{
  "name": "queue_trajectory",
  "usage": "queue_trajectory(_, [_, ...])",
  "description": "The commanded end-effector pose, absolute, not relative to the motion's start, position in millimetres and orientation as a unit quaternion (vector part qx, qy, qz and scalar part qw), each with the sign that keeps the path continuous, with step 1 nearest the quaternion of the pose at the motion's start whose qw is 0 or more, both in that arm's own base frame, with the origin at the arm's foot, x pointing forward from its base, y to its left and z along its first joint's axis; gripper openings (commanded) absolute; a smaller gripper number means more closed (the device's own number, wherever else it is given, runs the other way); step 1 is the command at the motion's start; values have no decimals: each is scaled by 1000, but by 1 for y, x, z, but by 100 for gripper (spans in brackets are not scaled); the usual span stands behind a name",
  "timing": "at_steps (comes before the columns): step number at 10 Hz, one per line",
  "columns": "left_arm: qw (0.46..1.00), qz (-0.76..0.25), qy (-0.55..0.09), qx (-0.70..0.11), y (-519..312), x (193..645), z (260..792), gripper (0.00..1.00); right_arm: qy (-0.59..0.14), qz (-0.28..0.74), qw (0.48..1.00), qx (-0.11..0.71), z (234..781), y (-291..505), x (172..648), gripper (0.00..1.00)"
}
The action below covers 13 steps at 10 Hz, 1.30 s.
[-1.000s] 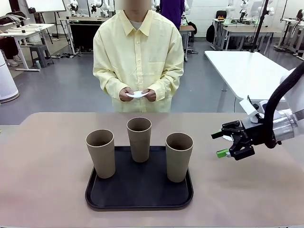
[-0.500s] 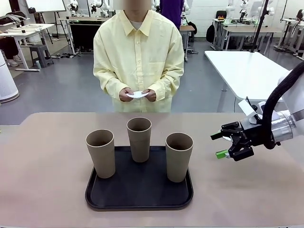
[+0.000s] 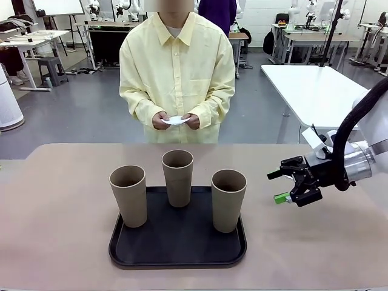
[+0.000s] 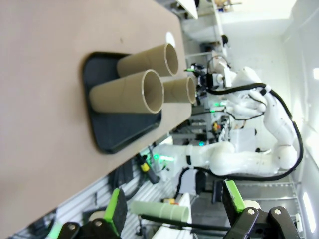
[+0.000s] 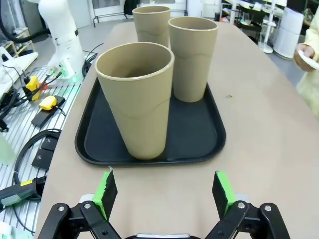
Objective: Place coasters on the table and set cups on them.
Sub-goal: Pick up one Reusable plastic cup and place it on a coaster set by the human.
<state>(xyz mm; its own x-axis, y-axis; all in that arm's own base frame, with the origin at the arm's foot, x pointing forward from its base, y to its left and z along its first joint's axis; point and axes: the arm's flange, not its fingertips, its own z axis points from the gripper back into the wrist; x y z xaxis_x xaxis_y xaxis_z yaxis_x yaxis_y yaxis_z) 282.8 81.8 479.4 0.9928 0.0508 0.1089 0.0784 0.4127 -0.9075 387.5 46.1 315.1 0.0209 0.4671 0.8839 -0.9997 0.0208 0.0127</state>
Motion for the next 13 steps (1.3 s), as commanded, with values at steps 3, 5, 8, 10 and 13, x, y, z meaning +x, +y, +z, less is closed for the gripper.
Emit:
queue_trajectory(3, [836, -12, -63, -545, 82, 282, 480, 100, -408, 622, 548, 382, 294, 89, 379, 100])
queue_trajectory(5, [836, -12, -63, -545, 82, 282, 480, 100, -433, 612, 534, 392, 286, 100, 384, 100])
queue_trajectory(8, [836, -12, -63, -545, 82, 282, 480, 100, -423, 596, 541, 417, 272, 108, 390, 100])
queue_trajectory(10, [836, -12, -63, -545, 82, 282, 480, 100, -409, 588, 551, 428, 272, 112, 389, 100])
queue_trajectory(13, [836, -12, -63, -545, 82, 282, 480, 100, -400, 587, 552, 436, 271, 117, 386, 100])
